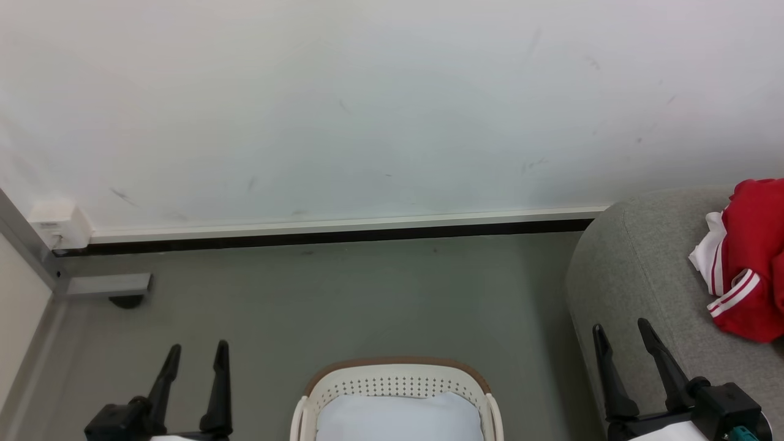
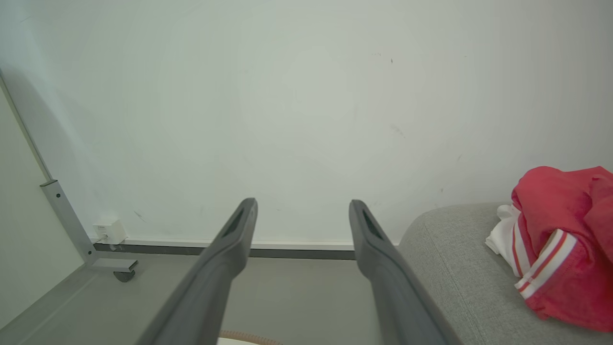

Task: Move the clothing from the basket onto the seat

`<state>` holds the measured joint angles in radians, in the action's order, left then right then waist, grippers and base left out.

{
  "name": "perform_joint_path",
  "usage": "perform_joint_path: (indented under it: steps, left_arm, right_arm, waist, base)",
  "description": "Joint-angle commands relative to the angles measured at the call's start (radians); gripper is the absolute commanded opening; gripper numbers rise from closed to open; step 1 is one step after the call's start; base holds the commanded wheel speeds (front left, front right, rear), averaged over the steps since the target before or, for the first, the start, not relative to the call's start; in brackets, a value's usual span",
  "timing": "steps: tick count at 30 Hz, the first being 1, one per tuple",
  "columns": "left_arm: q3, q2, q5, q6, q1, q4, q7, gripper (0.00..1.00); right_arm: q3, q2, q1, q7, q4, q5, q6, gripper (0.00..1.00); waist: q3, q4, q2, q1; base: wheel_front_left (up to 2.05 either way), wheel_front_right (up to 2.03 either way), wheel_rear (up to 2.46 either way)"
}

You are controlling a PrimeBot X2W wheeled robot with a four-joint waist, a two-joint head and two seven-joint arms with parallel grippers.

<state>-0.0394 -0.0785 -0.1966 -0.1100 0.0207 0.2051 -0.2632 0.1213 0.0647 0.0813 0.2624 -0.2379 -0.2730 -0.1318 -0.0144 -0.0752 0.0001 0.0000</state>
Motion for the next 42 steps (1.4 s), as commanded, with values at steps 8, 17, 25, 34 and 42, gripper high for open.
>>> perform_joint_path:
  steps: [8,17,25,34,42]
  left_arm:
    - [-0.010,0.013,0.006,-0.007,-0.012,0.035,0.005,0.00]
    - [-0.024,0.016,-0.137,-0.008,0.003,0.048,0.050,0.00]
    - [-0.026,0.017,-0.281,-0.010,0.011,0.043,0.083,0.00]
    - [-0.032,0.018,-0.428,-0.012,0.022,0.041,0.120,0.00]
    - [-0.037,0.019,-0.547,-0.013,0.032,0.040,0.151,0.00]
  right_arm:
    - [0.007,-0.003,-0.022,-0.003,-0.027,-0.004,0.000,0.00]
    - [-0.013,-0.001,-0.021,-0.039,-0.029,-0.145,0.000,0.00]
    - [-0.033,0.002,-0.013,-0.073,-0.027,-0.283,0.000,0.00]
    - [-0.054,0.004,-0.006,-0.108,-0.024,-0.424,0.000,0.00]
    - [-0.071,0.006,0.000,-0.136,-0.022,-0.538,0.000,0.00]
  waist:
    - [0.001,-0.001,-0.0001,0.0000]
    - [0.002,0.003,-0.0001,0.0000]
    - [0.002,0.008,-0.0001,0.0000]
    - [0.003,0.014,-0.0001,0.0000]
    - [0.004,0.019,-0.0001,0.0000]
  base:
    - [0.00,0.00,0.00]
    - [0.00,0.00,0.00]
    - [0.00,0.00,0.00]
    - [0.00,0.00,0.00]
    - [0.00,0.00,0.00]
